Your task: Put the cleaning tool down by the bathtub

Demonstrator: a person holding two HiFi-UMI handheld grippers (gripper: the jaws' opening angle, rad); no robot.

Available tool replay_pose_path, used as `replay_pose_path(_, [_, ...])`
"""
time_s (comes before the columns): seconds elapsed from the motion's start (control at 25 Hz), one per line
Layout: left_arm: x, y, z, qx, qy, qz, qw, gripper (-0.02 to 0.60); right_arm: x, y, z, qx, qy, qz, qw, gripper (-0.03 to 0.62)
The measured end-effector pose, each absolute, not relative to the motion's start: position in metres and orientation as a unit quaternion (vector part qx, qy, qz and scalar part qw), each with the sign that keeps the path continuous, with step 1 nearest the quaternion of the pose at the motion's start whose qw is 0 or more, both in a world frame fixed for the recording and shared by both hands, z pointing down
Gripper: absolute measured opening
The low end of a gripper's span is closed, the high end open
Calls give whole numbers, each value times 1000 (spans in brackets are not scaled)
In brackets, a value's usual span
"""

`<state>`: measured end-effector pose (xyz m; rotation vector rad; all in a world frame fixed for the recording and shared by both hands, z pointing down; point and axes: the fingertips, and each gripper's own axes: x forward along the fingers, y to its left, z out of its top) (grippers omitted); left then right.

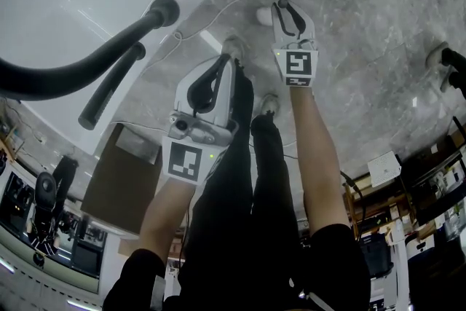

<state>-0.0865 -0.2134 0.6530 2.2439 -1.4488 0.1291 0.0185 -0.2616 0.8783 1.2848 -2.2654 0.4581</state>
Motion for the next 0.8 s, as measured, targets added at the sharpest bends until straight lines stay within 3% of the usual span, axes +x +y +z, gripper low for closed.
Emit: replay_pose_path(0.8, [-95,-243,656,821,-516,51,238,6,-10,-312,902,460,-831,178,258,89])
